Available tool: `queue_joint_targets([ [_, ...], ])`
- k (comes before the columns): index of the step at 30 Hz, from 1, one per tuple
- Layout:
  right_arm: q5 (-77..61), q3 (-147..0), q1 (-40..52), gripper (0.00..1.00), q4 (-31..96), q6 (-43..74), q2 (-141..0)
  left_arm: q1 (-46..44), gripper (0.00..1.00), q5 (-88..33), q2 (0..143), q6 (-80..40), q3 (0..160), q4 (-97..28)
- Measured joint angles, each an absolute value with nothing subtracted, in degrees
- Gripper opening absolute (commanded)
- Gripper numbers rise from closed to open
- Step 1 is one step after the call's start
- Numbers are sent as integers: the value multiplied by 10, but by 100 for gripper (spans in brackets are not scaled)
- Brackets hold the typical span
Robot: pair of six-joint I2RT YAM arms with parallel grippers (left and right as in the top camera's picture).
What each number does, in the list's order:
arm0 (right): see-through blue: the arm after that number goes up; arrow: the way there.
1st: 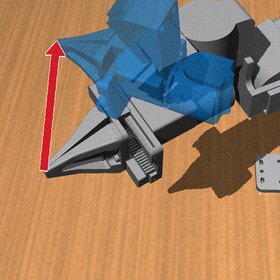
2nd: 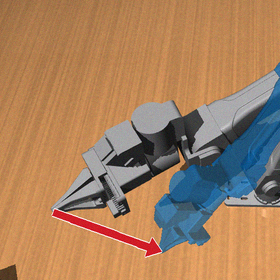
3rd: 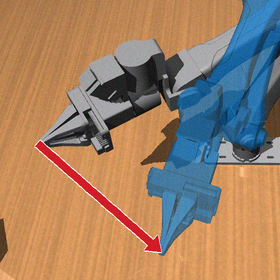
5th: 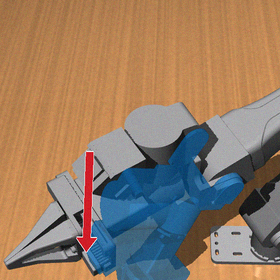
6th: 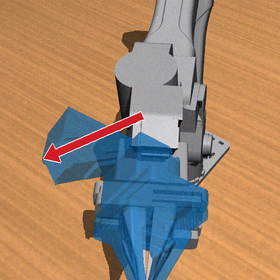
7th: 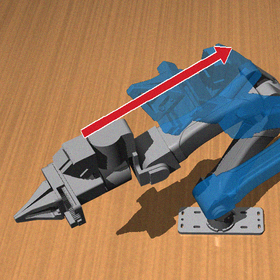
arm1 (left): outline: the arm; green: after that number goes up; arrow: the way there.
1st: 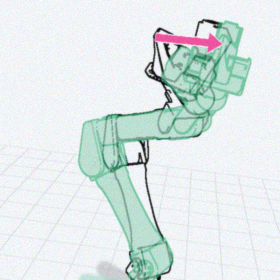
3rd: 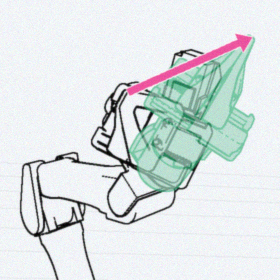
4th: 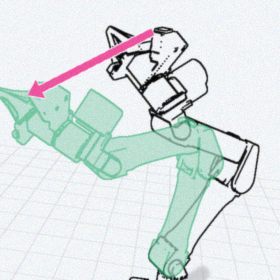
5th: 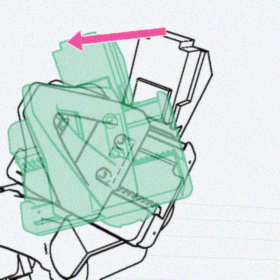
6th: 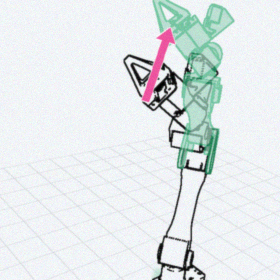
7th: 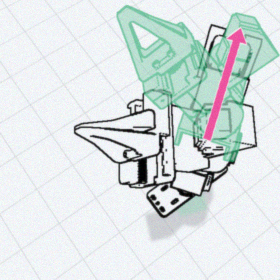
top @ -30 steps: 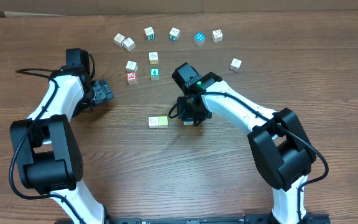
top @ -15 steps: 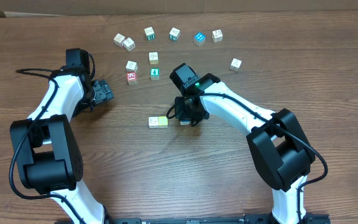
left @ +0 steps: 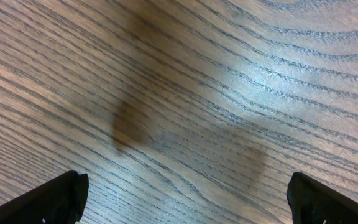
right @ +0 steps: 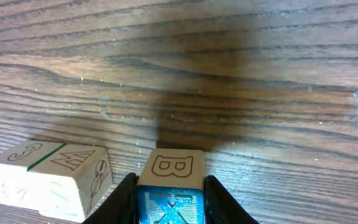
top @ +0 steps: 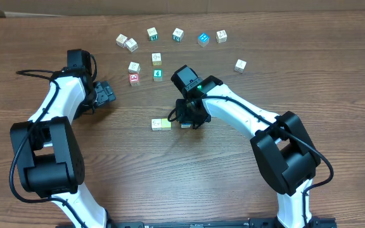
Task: Form a horizontal line
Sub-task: 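Open the right gripper and release the 'B' block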
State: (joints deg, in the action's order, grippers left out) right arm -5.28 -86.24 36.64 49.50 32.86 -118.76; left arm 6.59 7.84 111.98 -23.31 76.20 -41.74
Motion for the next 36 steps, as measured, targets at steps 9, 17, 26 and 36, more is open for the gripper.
queue_joint_targets([
  [9,-56,-862,378,29,494,330,-1188,66,99,78,1120,-233,762,-417],
  [17,-58,-862,379,29,489,330,-1188,66,100,78,1120,-233,762,-417],
  [26,-62,-862,379,38,486,330,-1188,66,100,78,1120,-233,762,-417],
  [36,-62,-862,380,46,481,332,-1188,66,99,78,1120,-233,762,-417],
])
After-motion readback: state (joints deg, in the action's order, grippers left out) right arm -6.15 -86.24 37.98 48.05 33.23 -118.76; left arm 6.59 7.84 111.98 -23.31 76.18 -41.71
